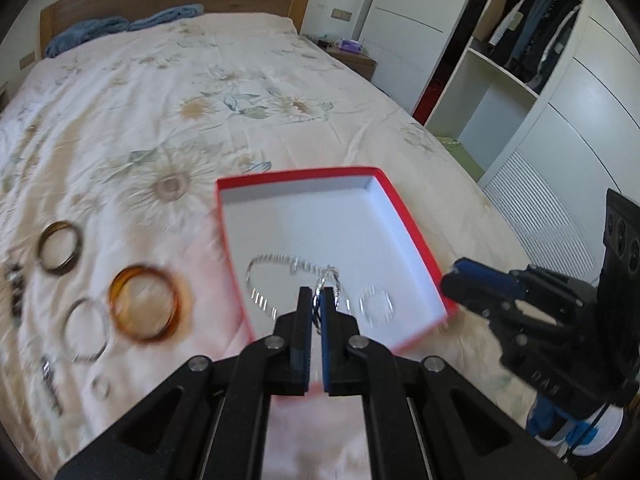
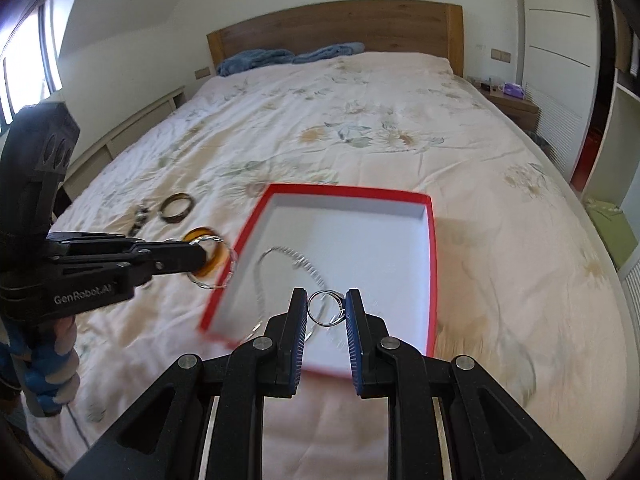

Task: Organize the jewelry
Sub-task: 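Carry the hoop and ring over the red box with both tools, then open both tools to drop the hoop and ring into the red box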

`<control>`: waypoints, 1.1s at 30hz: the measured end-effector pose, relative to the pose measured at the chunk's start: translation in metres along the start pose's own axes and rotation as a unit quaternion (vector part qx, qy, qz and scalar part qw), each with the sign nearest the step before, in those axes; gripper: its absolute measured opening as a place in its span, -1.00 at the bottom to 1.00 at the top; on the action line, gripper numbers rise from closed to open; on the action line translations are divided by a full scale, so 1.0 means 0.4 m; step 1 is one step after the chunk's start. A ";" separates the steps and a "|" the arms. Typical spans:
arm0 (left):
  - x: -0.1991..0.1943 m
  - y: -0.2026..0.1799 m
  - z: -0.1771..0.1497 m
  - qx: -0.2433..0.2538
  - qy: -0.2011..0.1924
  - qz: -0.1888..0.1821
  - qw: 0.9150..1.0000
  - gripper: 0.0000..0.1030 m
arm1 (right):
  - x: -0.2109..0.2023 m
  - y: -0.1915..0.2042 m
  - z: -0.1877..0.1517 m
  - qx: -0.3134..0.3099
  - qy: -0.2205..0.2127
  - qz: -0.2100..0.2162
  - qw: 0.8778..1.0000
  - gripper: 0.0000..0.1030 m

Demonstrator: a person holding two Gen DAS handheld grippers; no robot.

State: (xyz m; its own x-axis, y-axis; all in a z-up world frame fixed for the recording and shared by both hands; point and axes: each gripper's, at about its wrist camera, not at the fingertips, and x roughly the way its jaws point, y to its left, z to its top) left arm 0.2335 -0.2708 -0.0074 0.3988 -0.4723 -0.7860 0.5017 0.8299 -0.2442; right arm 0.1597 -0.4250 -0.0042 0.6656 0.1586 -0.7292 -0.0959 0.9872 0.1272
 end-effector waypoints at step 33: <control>0.326 0.076 0.118 -0.040 0.061 0.040 0.997 -0.88 | 0.328 -0.105 0.064 -0.071 0.111 -0.050 0.990 -0.59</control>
State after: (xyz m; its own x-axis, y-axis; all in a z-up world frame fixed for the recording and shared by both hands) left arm 0.3370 -0.3211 -0.0905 0.3368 -0.3685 -0.8665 0.4077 0.8866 -0.2186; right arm 0.2702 -0.4462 -0.0879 0.4991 0.0436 -0.8655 -0.1514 0.9878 -0.0375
